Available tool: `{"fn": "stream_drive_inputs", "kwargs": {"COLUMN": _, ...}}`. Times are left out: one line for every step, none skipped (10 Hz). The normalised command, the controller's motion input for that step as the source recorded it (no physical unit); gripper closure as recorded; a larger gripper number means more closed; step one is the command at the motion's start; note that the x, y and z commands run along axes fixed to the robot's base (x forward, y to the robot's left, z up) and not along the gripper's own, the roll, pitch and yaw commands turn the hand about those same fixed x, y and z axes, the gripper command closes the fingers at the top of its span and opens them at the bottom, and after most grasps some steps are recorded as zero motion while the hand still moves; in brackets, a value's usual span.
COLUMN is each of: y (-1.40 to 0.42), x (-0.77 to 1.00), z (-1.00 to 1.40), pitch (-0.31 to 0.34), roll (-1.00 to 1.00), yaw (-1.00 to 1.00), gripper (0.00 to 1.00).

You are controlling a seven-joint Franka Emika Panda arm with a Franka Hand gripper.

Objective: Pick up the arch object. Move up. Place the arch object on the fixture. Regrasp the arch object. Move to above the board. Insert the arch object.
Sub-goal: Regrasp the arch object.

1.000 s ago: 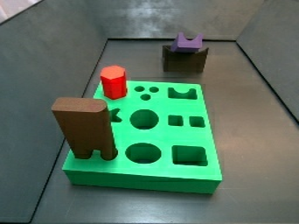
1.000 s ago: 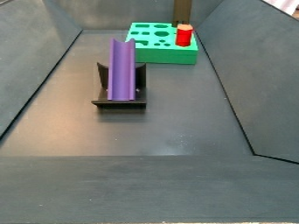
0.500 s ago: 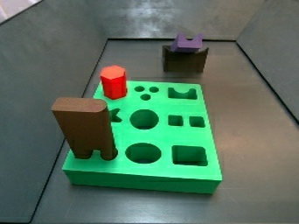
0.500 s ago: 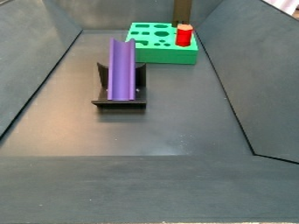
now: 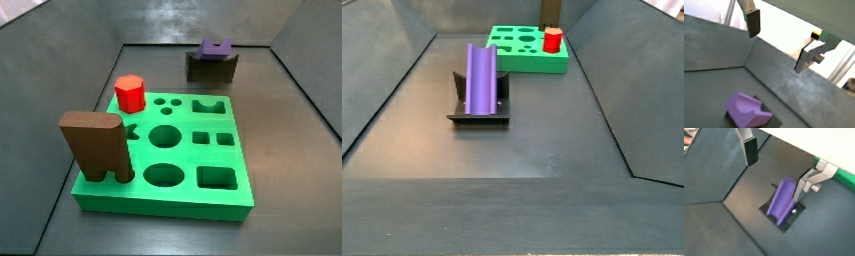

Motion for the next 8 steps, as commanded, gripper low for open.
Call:
{"fn": "stream_drive_inputs", "kwargs": {"y": -0.05, "x": 0.11, "z": -0.01, "pitch": 0.240, "roll": 0.99, "yaw": 0.20, "gripper": 0.00}}
{"fn": "stream_drive_inputs", "kwargs": {"y": -0.05, "x": 0.12, "z": -0.01, "pitch": 0.211, "roll": 0.74, "yaw": 0.22, "gripper": 0.00}}
{"fn": "stream_drive_inputs", "kwargs": {"y": -0.06, "x": 0.12, "z": -0.01, "pitch": 0.178, "roll": 0.56, "yaw": 0.24, "gripper": 0.00}}
{"fn": "stream_drive_inputs", "kwargs": {"y": -0.05, "x": 0.12, "z": -0.01, "pitch": 0.145, "roll": 0.38, "yaw": 0.25, "gripper": 0.00}}
{"fn": "stream_drive_inputs", "kwargs": {"y": -0.04, "x": 0.12, "z": 0.00, "pitch": 0.109, "roll": 0.26, "yaw": 0.25, "gripper": 0.00}}
{"fn": "stream_drive_inputs", "kwargs": {"y": -0.05, "x": 0.10, "z": 0.00, "pitch": 0.058, "roll": 0.19, "yaw": 0.24, "gripper": 0.00}}
{"fn": "stream_drive_inputs", "kwargs": {"y": -0.05, "x": 0.09, "z": -0.01, "pitch": 0.028, "roll": 0.17, "yaw": 0.23, "gripper": 0.00}}
{"fn": "stream_drive_inputs", "kwargs": {"y": -0.05, "x": 0.09, "z": 0.00, "pitch": 0.016, "roll": 0.17, "yaw": 0.21, "gripper": 0.00}}
